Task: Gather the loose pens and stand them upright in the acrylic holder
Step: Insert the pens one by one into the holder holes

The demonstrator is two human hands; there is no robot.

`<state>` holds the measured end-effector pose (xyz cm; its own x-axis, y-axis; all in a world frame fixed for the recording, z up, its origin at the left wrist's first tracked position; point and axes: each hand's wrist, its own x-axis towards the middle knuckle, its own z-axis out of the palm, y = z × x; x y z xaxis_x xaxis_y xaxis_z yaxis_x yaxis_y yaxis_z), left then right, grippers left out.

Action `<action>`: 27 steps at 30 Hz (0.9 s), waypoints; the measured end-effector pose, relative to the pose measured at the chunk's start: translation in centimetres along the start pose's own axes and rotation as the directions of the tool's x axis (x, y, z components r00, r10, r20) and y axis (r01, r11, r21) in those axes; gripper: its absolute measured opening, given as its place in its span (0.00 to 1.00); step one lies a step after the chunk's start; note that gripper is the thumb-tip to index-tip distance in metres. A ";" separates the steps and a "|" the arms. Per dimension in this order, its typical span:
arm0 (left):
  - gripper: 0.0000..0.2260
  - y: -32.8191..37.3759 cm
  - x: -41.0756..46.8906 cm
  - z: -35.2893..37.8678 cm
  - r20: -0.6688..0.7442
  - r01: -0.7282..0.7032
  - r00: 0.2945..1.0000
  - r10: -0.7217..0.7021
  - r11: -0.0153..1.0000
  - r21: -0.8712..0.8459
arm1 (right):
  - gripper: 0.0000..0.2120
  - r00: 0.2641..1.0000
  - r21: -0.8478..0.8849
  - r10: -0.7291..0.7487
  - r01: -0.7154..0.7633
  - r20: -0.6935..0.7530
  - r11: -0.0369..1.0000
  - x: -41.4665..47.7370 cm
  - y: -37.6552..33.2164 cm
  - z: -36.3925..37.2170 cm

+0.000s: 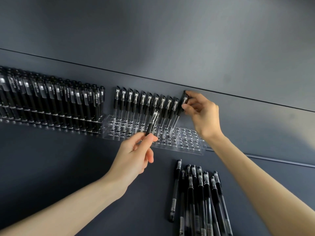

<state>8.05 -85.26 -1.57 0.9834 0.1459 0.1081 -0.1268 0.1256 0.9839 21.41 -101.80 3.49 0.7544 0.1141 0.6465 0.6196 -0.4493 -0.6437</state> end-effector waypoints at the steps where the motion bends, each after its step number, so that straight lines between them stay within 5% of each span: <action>1: 0.09 -0.1 0.0 0.0 0.004 -0.003 1.000 0.003 1.000 0.004 | 0.16 1.000 -0.040 -0.009 0.009 0.020 0.999 0.1 -0.1 -0.1; 14: 0.10 -0.4 0.0 0.4 0.024 0.022 0.999 -0.022 1.000 0.004 | 0.12 0.999 -0.129 -0.006 0.010 0.037 0.992 -1.1 -0.6 -0.5; 17: 0.10 -0.3 0.0 0.4 0.067 0.029 0.997 -0.032 0.999 0.036 | 0.08 0.999 0.029 0.041 -0.040 -0.029 0.999 -2.7 -1.6 -0.9; 21: 0.12 -0.3 -0.5 0.7 0.152 0.017 0.988 -0.021 0.999 0.029 | 0.06 0.963 0.352 0.157 -0.228 0.219 0.908 -5.8 -3.9 -0.7; 27: 0.11 -0.6 -1.2 1.8 0.195 -0.042 0.981 0.021 0.994 0.104 | 0.14 0.940 0.387 0.120 -0.245 0.320 0.889 -7.1 -4.6 -0.8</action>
<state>7.21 -87.26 -1.99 0.9870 -0.0454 0.1544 -0.1538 0.0163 0.9880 13.05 -101.23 2.14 0.8525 0.3367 0.3999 0.4504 -0.0846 -0.8888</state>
